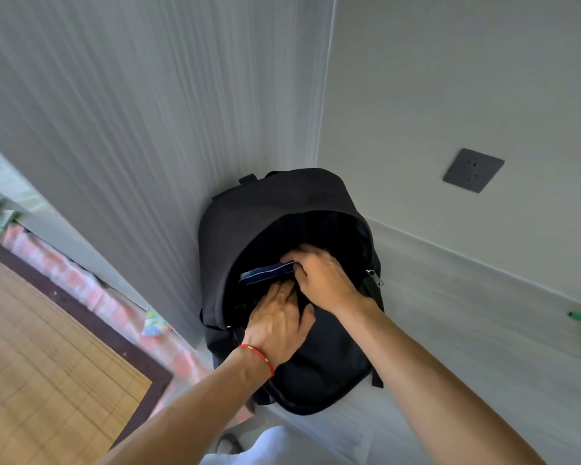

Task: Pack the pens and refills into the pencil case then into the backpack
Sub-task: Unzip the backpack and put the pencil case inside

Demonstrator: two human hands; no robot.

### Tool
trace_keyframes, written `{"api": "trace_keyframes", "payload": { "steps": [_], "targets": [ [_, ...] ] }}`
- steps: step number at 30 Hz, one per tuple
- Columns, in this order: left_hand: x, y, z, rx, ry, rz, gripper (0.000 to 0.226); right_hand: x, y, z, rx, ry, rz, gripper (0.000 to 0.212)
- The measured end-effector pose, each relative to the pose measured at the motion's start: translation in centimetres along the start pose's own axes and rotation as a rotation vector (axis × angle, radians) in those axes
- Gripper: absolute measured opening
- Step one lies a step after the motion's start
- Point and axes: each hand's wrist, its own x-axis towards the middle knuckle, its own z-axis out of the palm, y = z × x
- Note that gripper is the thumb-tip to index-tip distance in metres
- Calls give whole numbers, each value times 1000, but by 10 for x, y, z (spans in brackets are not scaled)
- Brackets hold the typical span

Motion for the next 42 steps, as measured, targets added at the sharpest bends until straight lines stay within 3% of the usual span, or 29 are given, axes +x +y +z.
{"api": "trace_keyframes", "payload": {
  "steps": [7, 11, 13, 16, 23, 27, 30, 32, 34, 36, 38, 39, 41, 42],
  "targets": [
    [2, 1, 0, 84, -39, 110, 60, -3, 2, 6, -75, -238, 45, 43],
    [3, 0, 4, 16, -45, 35, 62, 9, 1, 5, -151, -296, 4, 52],
    [4, 1, 3, -37, -20, 7, 59, 12, 2, 9, -242, -363, -37, 47],
    [5, 2, -3, -78, 48, 6, 55, 13, 2, 14, -195, -436, 10, 49],
    [8, -5, 2, -55, 43, 19, 60, 21, 2, 13, -174, -548, 50, 52],
    [13, -8, 0, -8, -33, 16, 67, 12, 7, 11, -42, -356, 60, 47],
    [23, -15, 2, 41, -104, 20, 77, -6, 11, 4, 103, -41, 97, 33],
    [30, -14, -1, -9, -38, -70, 78, -22, 16, -2, 103, 202, 132, 27],
    [35, -8, -10, -55, -13, -135, 70, -37, 20, -6, 3, 486, 154, 23],
    [38, -9, -13, -62, -16, -133, 52, -41, 27, -12, -43, 670, 295, 34],
    [38, -12, -17, -105, -80, -146, 53, -35, 38, -19, -29, 629, 476, 52],
    [38, -14, -18, -109, -115, -137, 58, -30, 46, -20, 0, 551, 521, 48],
    [41, -15, -24, -122, -124, -153, 41, -22, 53, -27, 98, 442, 544, 11],
    [43, -16, -27, -92, -111, -134, 33, -19, 54, -30, 142, 436, 540, 15]
  ]
}}
